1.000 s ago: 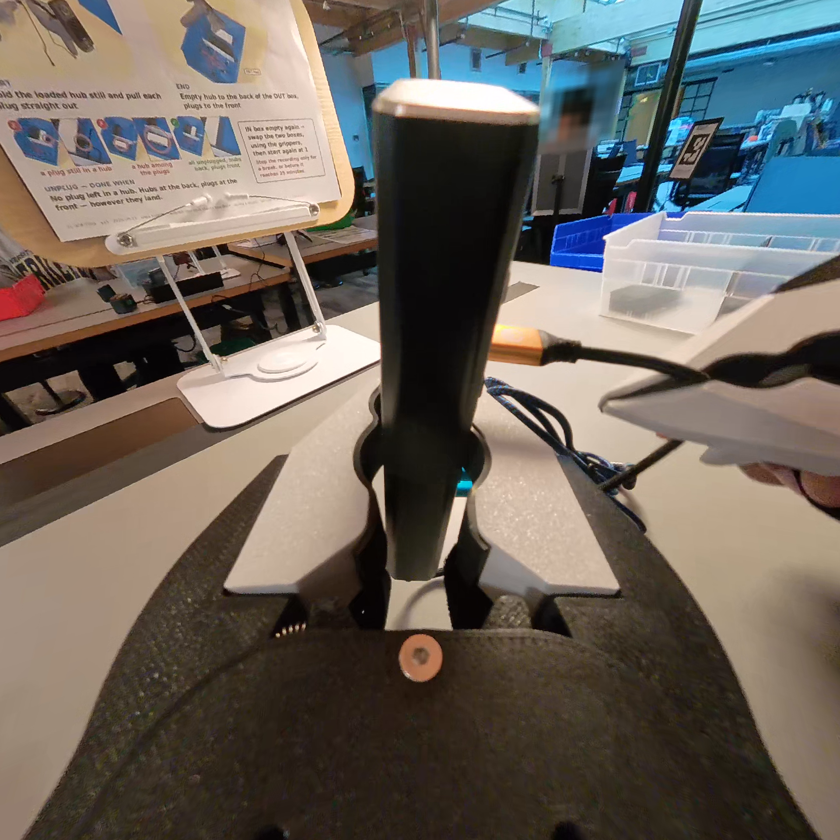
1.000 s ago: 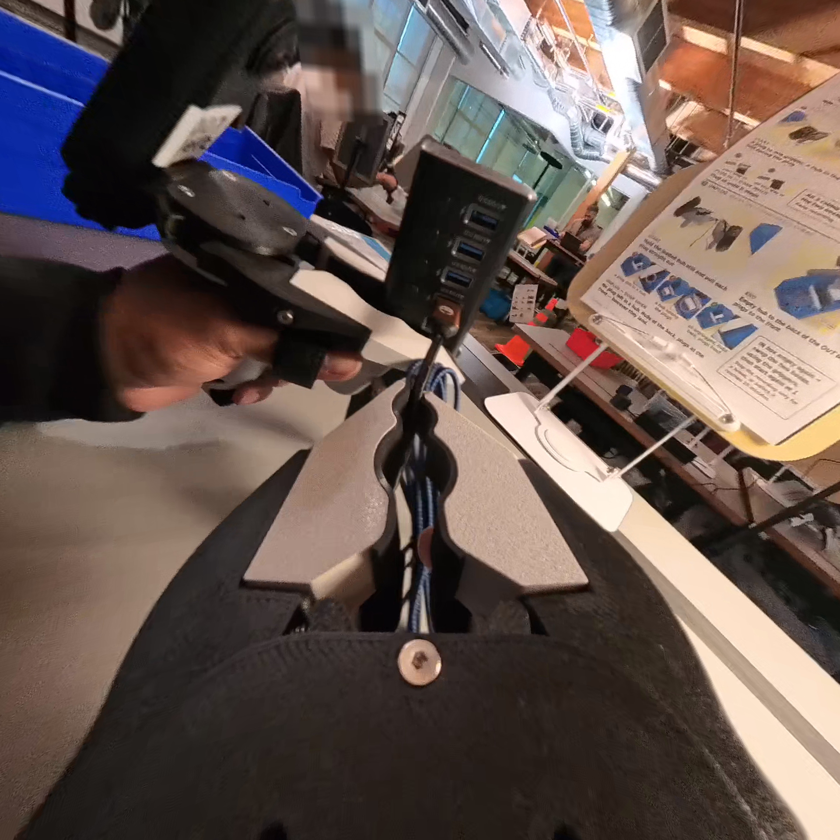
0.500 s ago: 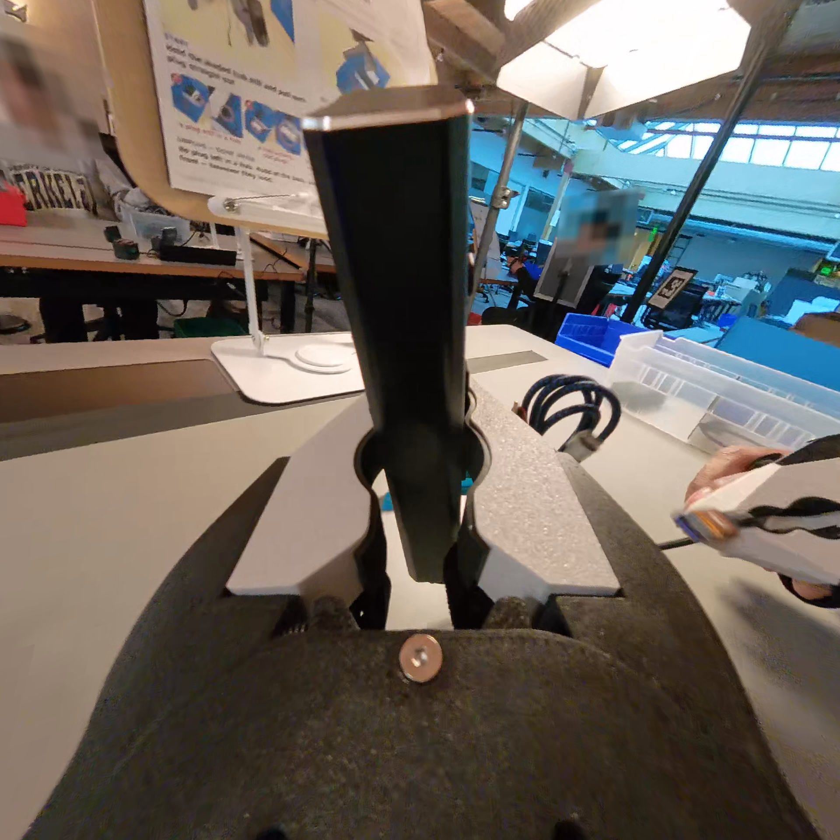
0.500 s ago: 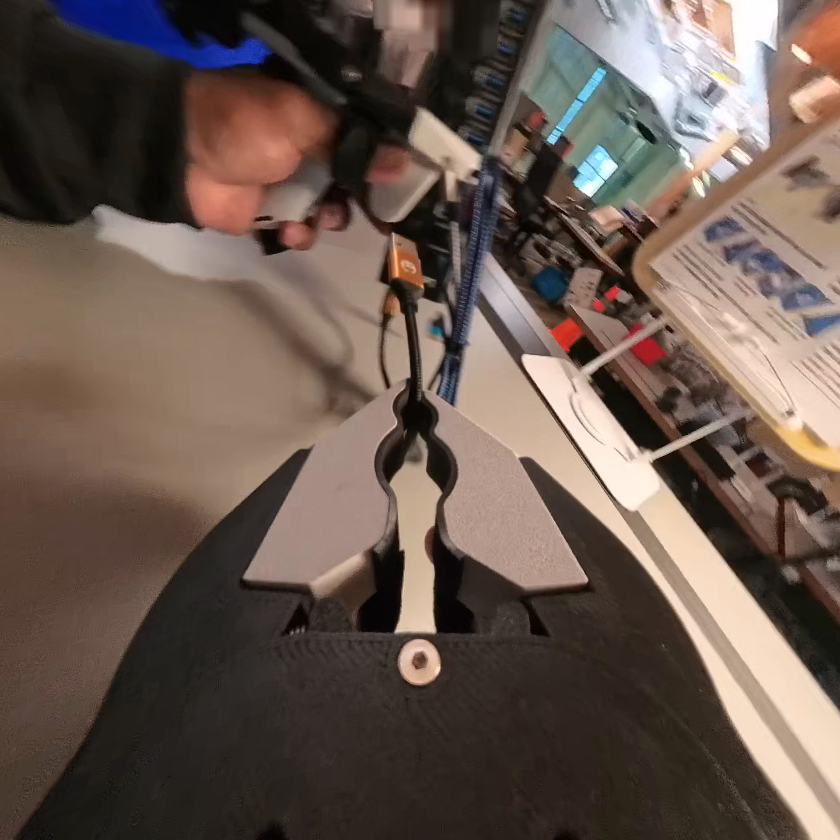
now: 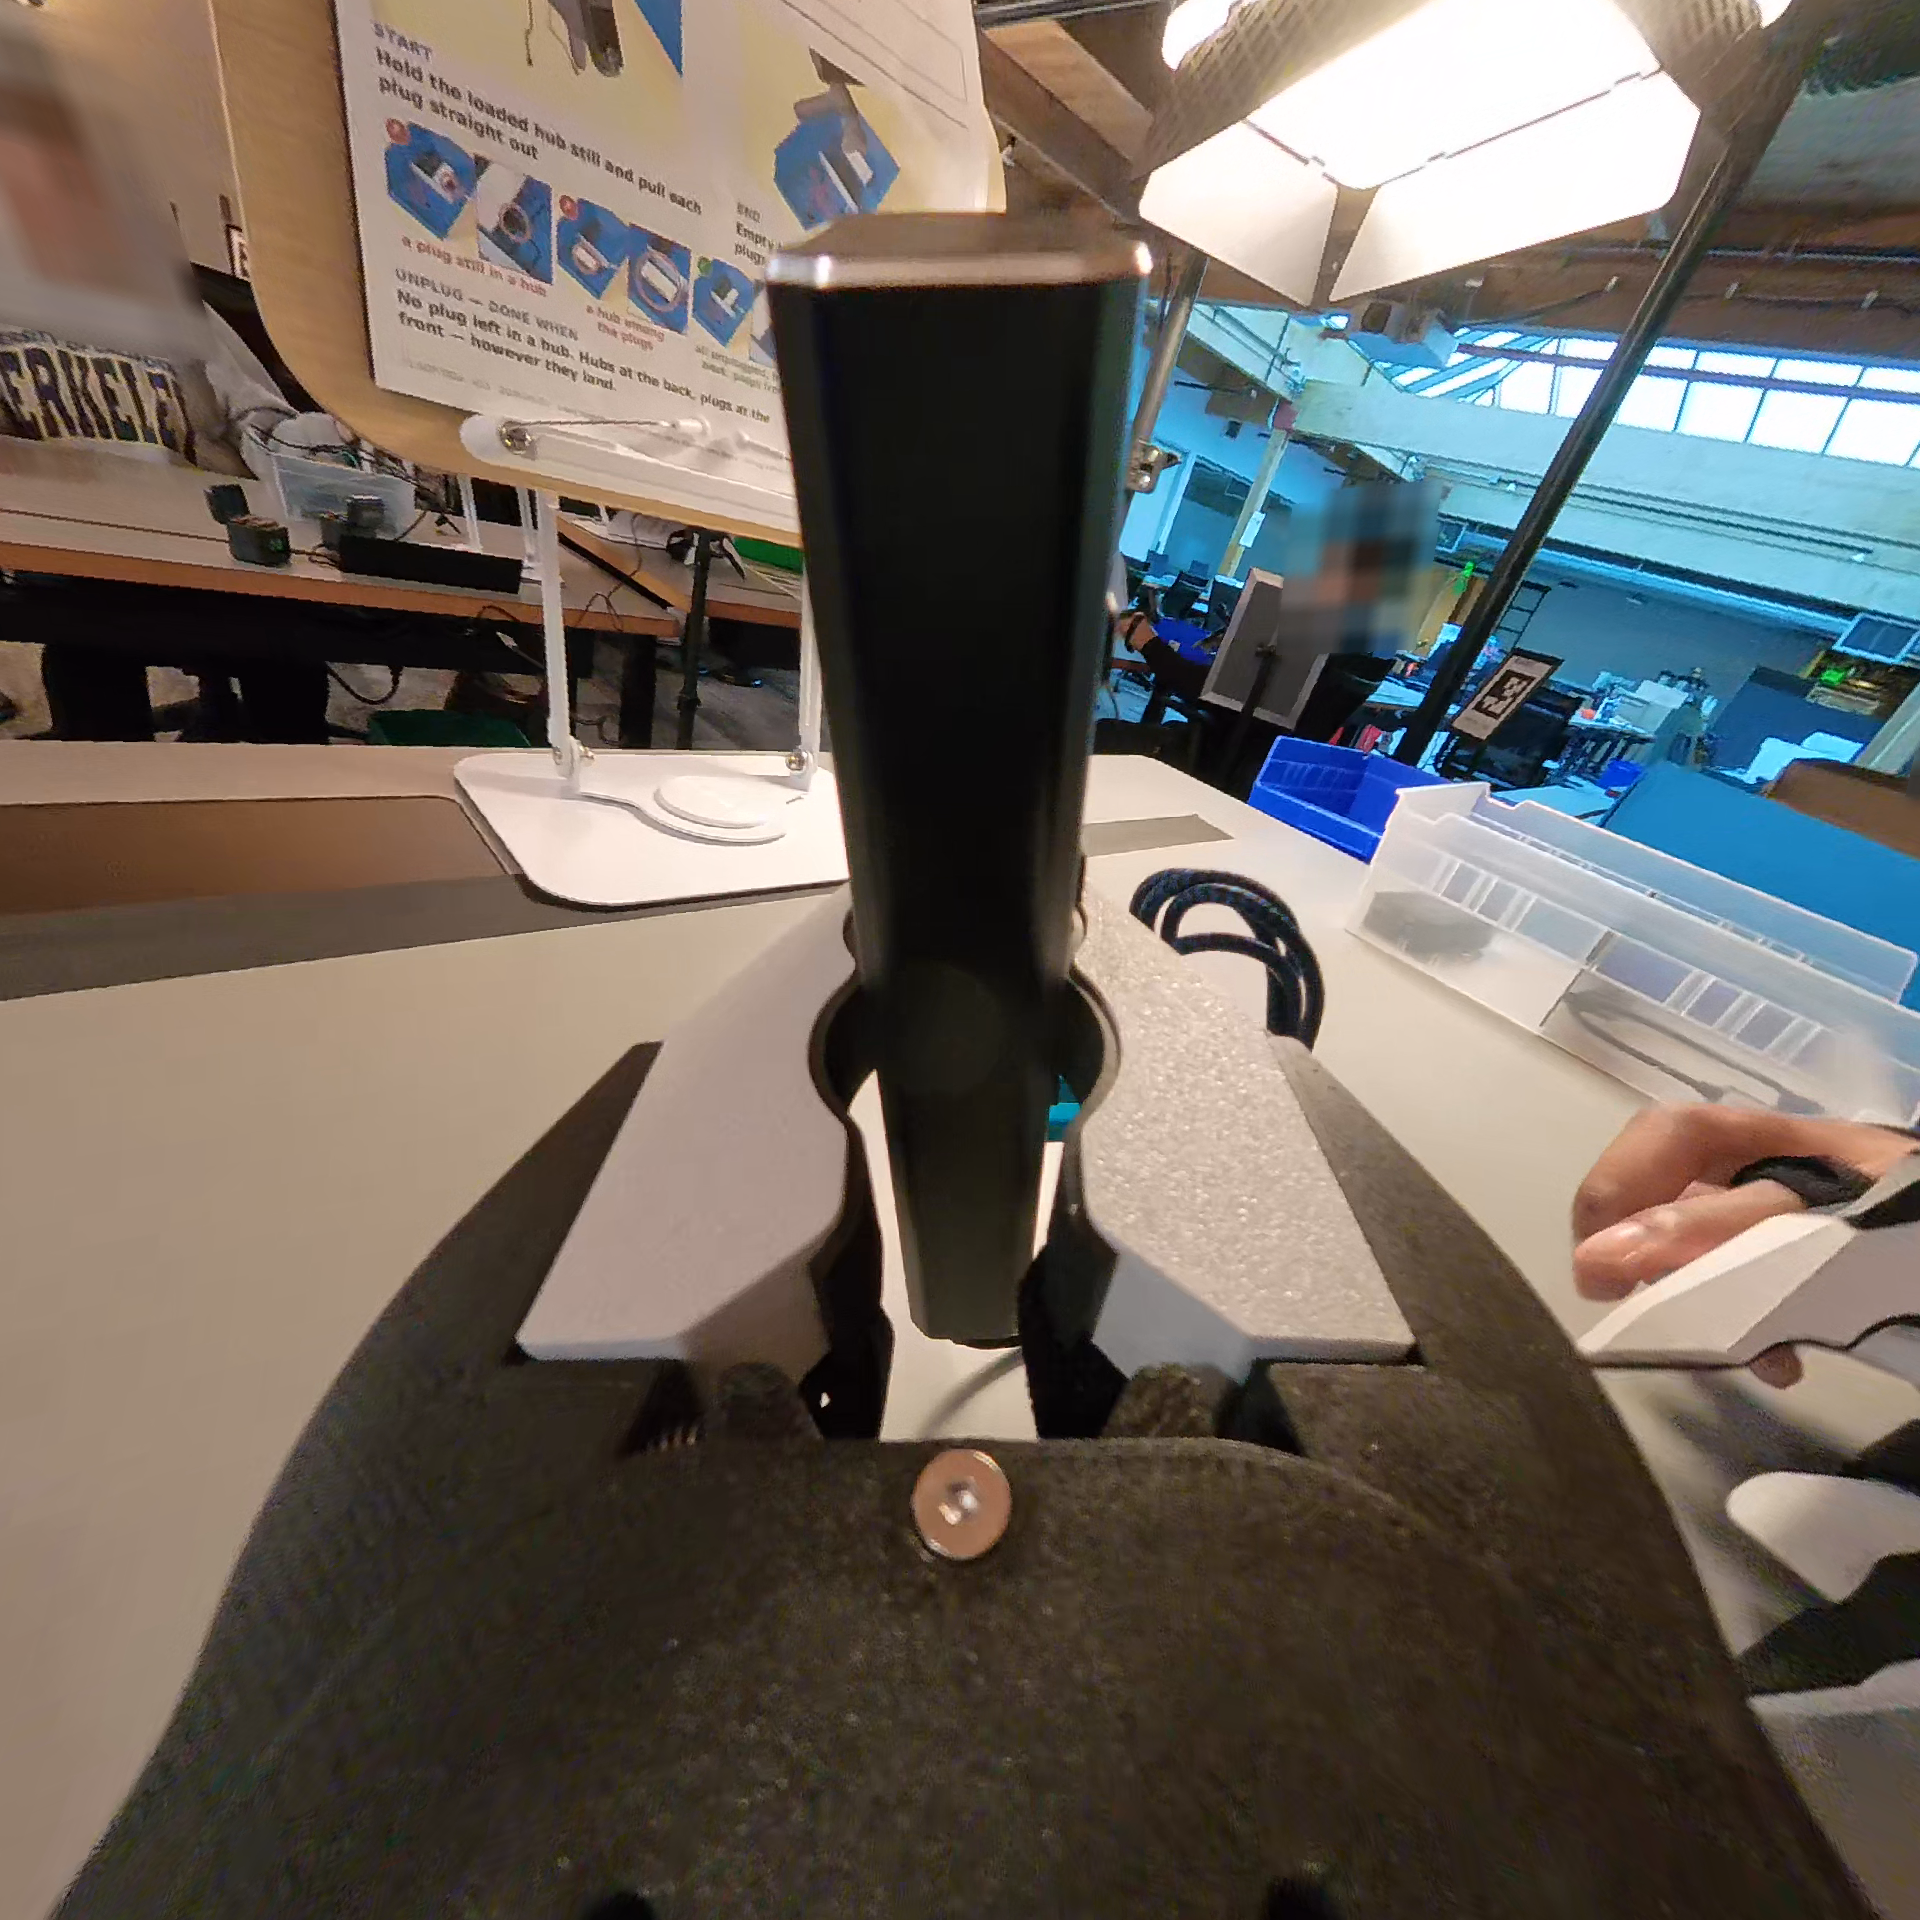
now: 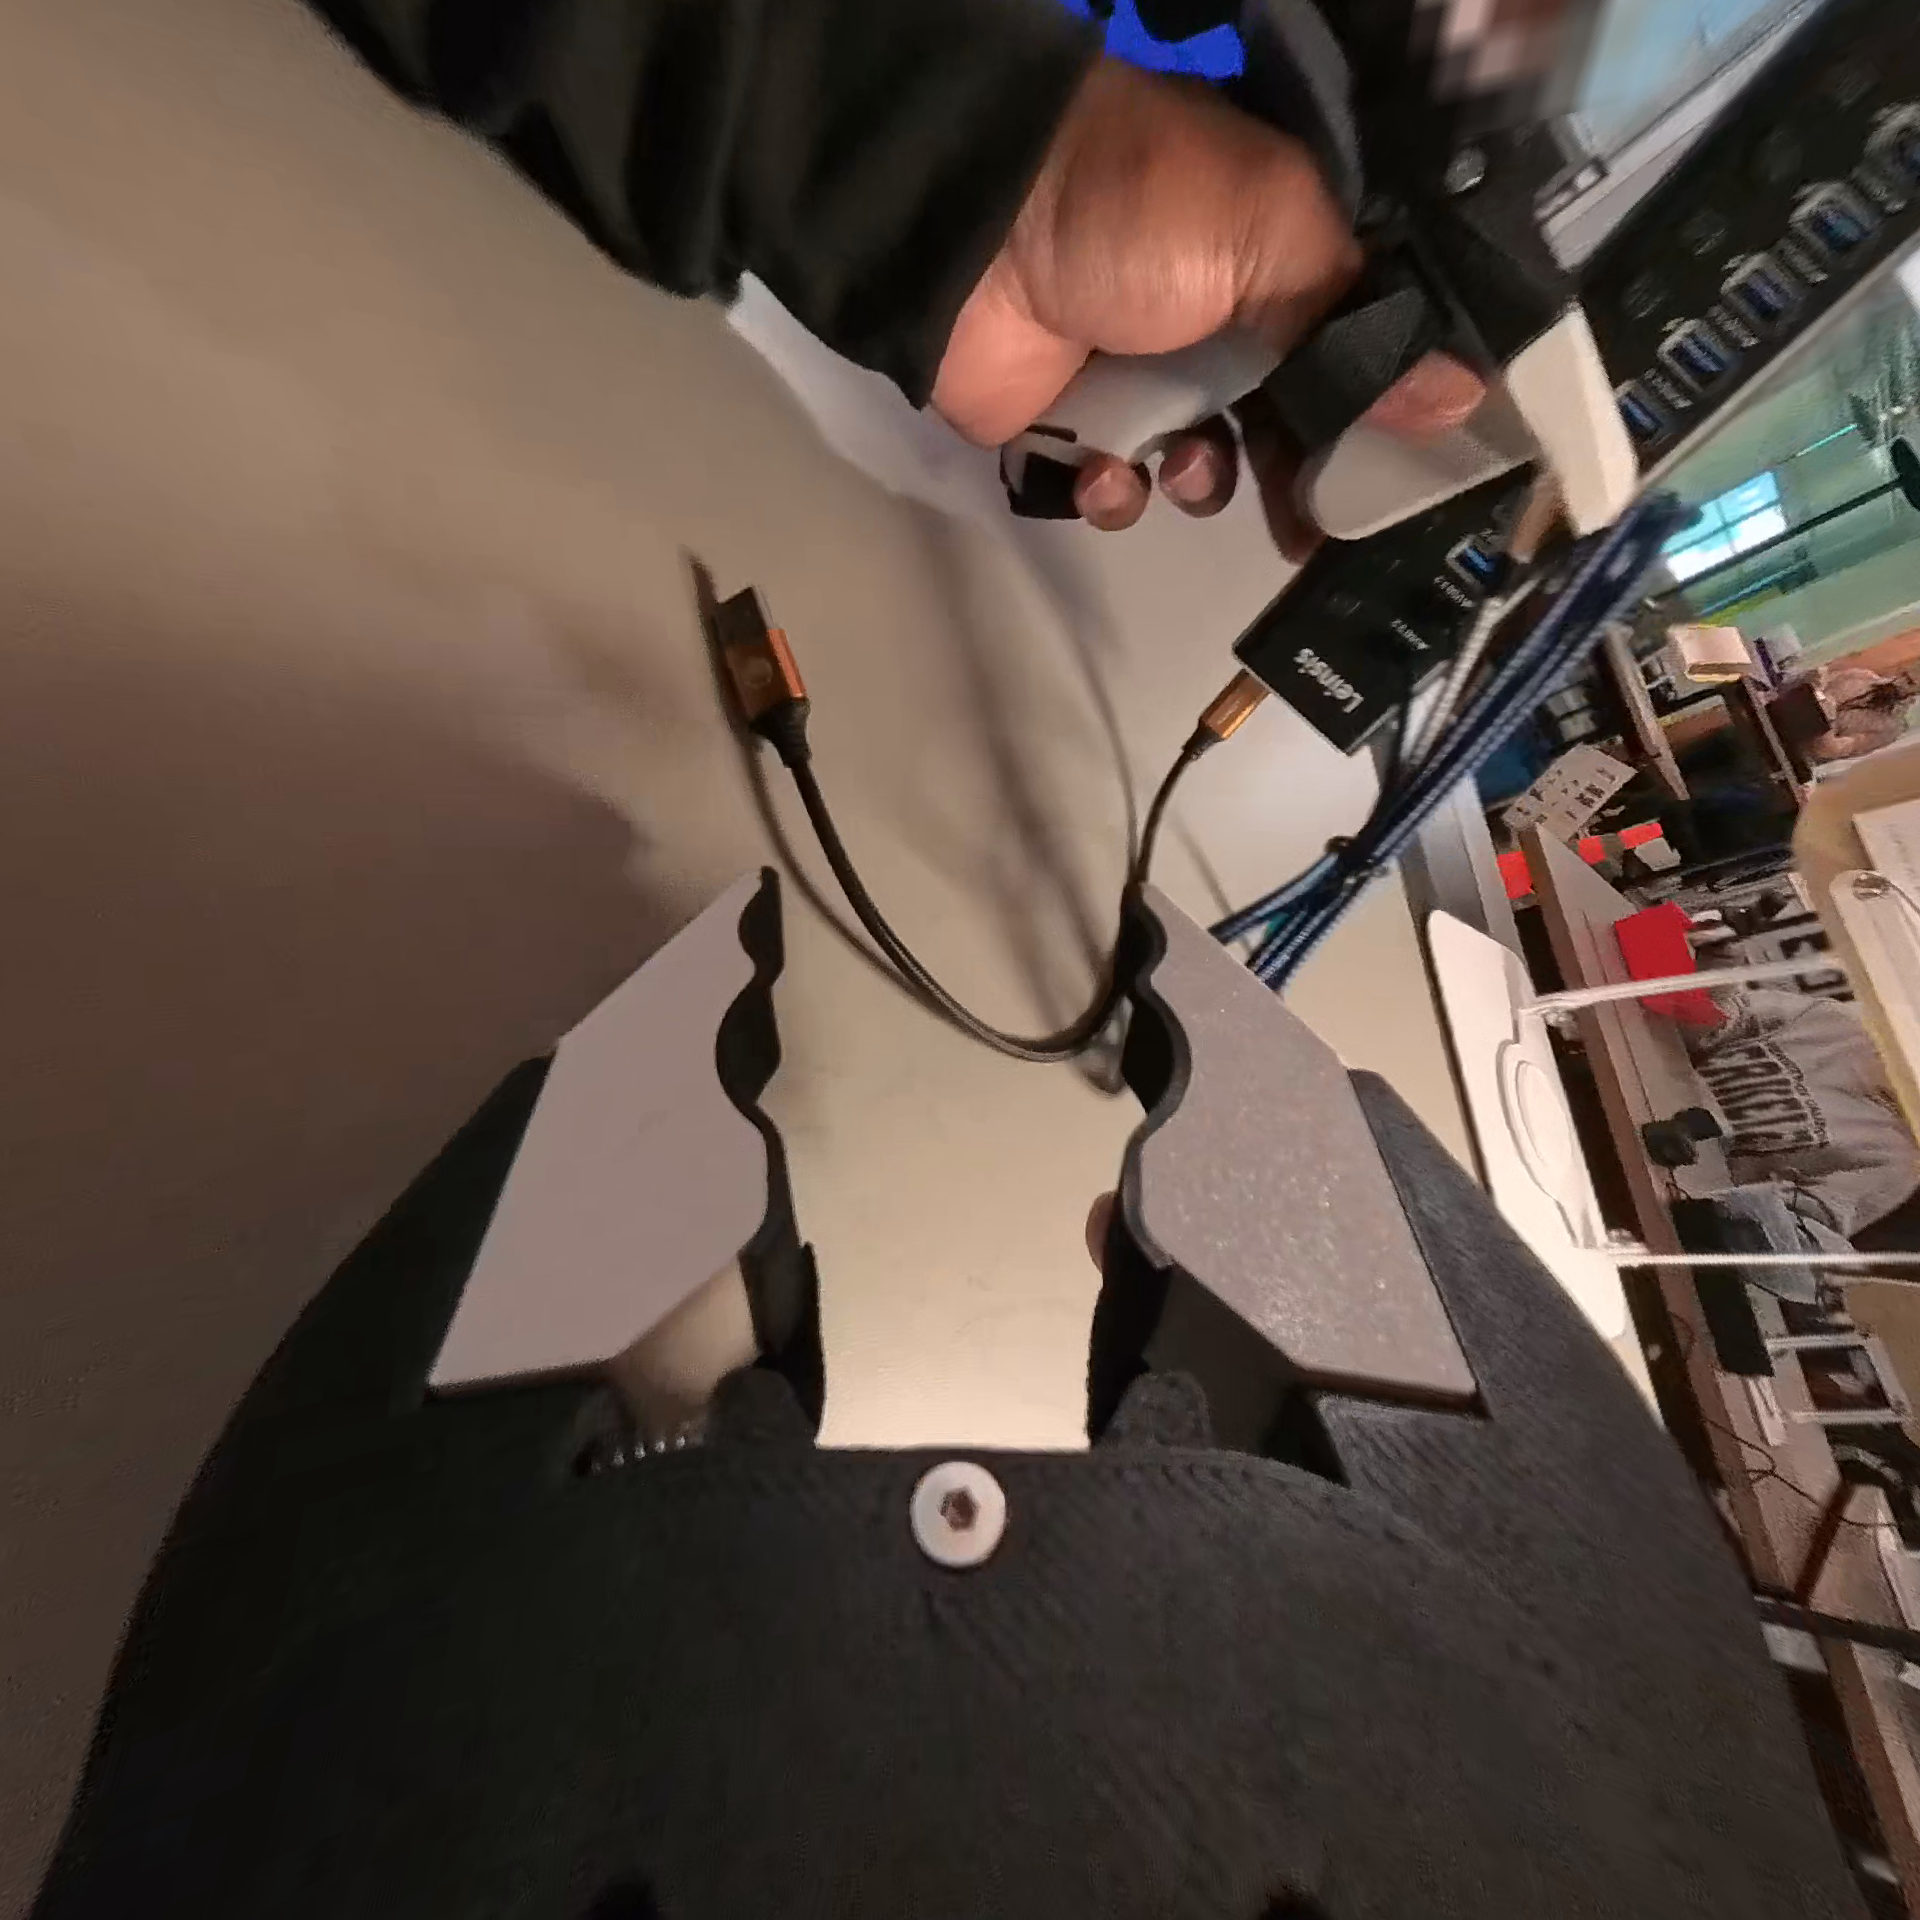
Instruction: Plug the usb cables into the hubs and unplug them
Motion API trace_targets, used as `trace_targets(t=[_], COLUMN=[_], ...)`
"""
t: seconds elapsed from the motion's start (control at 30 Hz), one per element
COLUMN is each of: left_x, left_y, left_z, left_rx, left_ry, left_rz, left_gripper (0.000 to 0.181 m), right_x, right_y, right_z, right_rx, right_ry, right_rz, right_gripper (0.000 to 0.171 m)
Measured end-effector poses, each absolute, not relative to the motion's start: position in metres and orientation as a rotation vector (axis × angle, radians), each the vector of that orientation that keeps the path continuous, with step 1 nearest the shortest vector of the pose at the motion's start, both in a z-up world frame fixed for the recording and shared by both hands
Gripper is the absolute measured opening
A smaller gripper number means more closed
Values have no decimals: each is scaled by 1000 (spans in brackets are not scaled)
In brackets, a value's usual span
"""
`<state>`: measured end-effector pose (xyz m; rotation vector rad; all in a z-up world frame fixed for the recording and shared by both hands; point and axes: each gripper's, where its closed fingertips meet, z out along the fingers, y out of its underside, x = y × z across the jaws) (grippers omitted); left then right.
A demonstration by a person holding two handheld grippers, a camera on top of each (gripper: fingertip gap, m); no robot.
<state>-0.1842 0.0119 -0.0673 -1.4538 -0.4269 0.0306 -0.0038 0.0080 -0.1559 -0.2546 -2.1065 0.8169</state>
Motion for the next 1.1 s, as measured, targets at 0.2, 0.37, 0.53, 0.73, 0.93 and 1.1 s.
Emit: trace_targets(t=[0.2,0.37,0.53,0.73,0.93,1.1], left_x=[-171,-149,-129,-120,-124,-125], left_y=[17,30,44,51,50,51], left_z=[-59,-56,-60,-65,-69,-70], left_rx=[-1491,-1525,-1544,-1561,-1567,-1575], left_ry=[-324,-292,-290,-287,-323,-322], left_rz=[170,271,275,250,228,242], left_gripper=[30,30,30,30,30,31], right_x=[-15,-33,-64,-82,-80,-80], right_y=[19,1,1,22,22,21], right_z=[-128,-123,-138,-126,-114,-113], right_rx=[-358,-378,-414,-490,-503,-502], right_ry=[-1940,-1835,-1793,-1698,-1675,-1672], right_rz=[896,821,521,467,539,556], right_gripper=[51,46,42,39,39,39])
